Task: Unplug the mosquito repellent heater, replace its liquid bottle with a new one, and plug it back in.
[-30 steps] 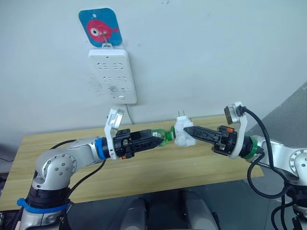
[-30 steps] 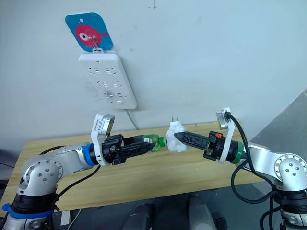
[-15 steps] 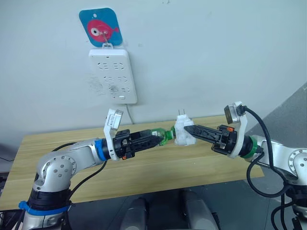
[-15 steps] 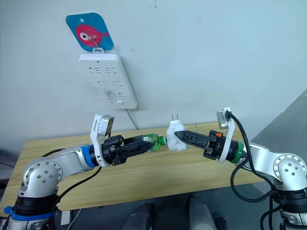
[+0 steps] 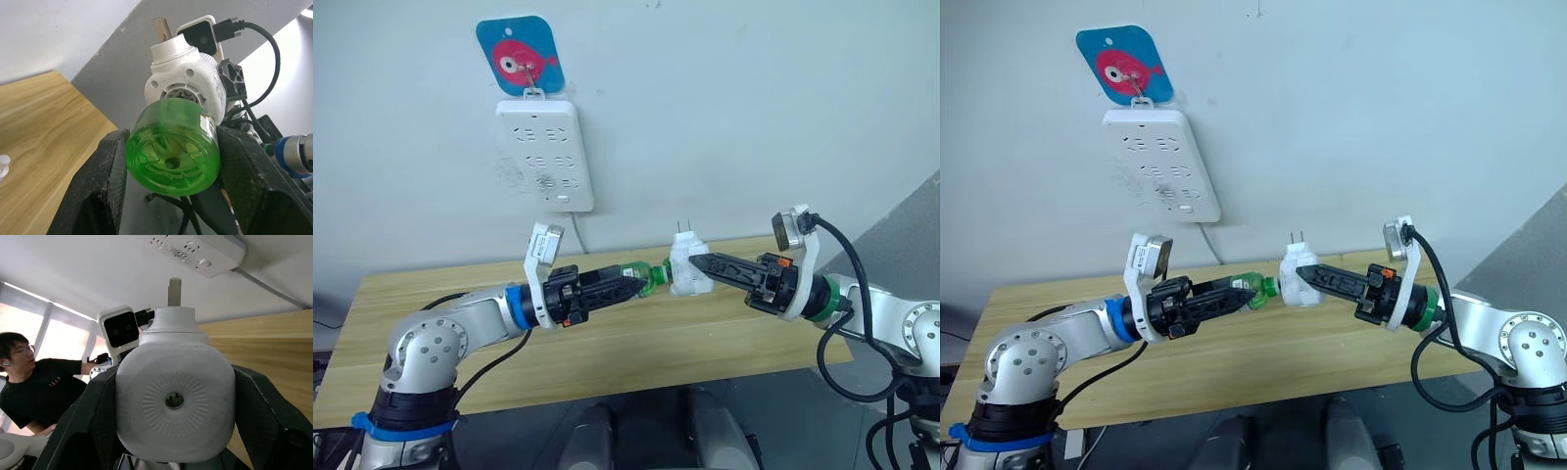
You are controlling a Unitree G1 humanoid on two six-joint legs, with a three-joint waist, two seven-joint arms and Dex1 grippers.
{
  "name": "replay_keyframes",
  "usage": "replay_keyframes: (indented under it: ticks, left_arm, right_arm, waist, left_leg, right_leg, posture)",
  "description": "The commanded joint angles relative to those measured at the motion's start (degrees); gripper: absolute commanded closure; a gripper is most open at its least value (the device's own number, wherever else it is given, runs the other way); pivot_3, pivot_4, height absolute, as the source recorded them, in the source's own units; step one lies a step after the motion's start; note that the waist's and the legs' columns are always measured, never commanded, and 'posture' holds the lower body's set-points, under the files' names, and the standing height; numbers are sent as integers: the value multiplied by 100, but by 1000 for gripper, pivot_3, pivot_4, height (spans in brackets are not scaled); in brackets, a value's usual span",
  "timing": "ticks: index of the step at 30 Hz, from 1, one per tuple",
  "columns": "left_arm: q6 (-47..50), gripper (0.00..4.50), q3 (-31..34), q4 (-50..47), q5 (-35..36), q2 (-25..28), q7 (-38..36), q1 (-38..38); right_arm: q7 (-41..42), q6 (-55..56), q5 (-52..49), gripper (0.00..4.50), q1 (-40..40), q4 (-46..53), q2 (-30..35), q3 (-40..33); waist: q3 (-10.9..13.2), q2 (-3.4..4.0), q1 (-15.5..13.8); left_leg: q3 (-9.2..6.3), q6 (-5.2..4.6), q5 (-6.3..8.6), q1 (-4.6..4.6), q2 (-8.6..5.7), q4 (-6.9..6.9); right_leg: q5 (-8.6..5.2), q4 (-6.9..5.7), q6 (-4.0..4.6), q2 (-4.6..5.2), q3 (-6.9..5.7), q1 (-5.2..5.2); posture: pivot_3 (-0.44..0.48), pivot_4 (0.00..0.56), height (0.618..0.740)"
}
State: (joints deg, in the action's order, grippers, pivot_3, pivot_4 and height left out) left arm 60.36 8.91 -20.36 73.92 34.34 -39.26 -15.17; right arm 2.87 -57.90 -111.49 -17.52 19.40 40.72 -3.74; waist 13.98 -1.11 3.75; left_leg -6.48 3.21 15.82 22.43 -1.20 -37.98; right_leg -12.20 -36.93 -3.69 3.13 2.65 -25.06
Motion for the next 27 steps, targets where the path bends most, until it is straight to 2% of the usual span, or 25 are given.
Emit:
replay_keyframes:
  ticks: [1,9,18,27]
  left_arm:
    - [36,2128,62,-215,341,-1,-83,-15]
    - [-82,2128,63,-146,208,-163,110,9]
    - [-239,2128,-210,-302,-219,-169,-200,44]
    - [-496,2129,-538,-411,-588,-400,-304,-62]
  right_arm:
    - [82,-80,-151,1540,-46,149,55,-24]
    - [198,-92,-151,1540,-13,226,74,-72]
    - [106,54,-151,1540,34,481,5,34]
    - [-62,73,-151,1540,-23,621,80,292]
  waist:
    - [0,0,-2]
    - [0,0,-9]
    - [0,0,-14]
    - [0,0,-24]
  left_leg:
    - [0,0,0,0,0,0]
    - [0,0,0,0,0,-1]
    - [1,0,0,0,0,0]
    - [1,0,0,0,-1,-1]
  right_leg:
    - [0,0,0,0,0,0]
    - [0,0,0,0,0,0]
    - [0,0,0,0,0,0]
    - [0,1,0,0,1,1]
  posture:
    - [-62,232,740]
    - [-65,233,740]
    - [-69,233,740]
    - [-69,232,740]
